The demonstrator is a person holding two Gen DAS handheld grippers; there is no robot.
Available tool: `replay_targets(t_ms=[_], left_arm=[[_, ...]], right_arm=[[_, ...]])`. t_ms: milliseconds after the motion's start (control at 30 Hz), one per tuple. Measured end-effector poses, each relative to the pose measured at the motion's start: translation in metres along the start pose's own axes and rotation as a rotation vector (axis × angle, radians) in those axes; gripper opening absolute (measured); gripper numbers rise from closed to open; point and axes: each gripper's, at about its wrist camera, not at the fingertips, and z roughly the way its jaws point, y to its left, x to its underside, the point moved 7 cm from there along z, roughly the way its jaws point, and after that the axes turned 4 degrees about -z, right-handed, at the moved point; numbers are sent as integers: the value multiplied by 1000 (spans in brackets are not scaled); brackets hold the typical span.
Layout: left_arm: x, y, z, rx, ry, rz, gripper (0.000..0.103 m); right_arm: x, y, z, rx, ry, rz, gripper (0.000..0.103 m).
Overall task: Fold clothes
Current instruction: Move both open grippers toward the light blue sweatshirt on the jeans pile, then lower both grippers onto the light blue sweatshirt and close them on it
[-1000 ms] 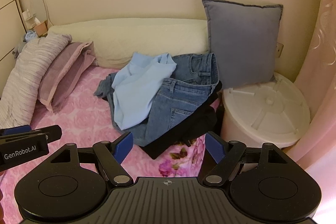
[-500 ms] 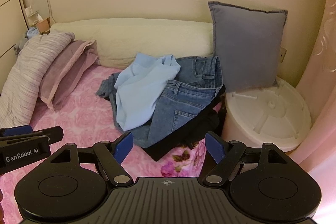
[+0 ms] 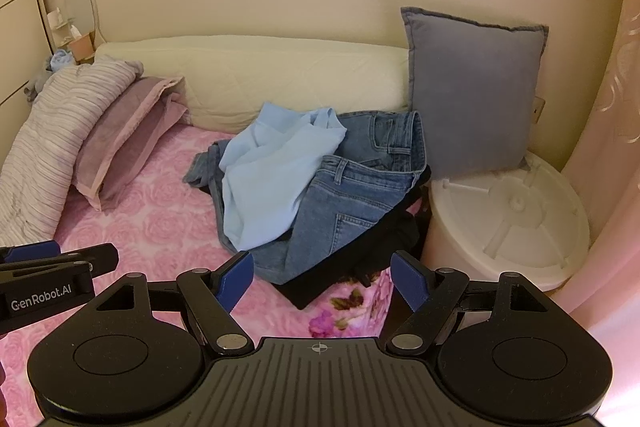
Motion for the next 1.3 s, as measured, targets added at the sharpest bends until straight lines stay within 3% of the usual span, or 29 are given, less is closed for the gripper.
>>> replay_targets(t_ms=[367,767,1067,1300], left_arm=[[-1,0,15,15,37,19,60],[-14,0,44,30,82,6,60],[-16,10,87,17,148,-46,60],[-25,17,141,3,210,-94,59]], right_arm=[[-1,-3,10,37,51,0,79],[-17,-8,42,17,120,22,79],[-16,-17,93,5,213,24,79],[-30,-35,154,-18,296,32,78]])
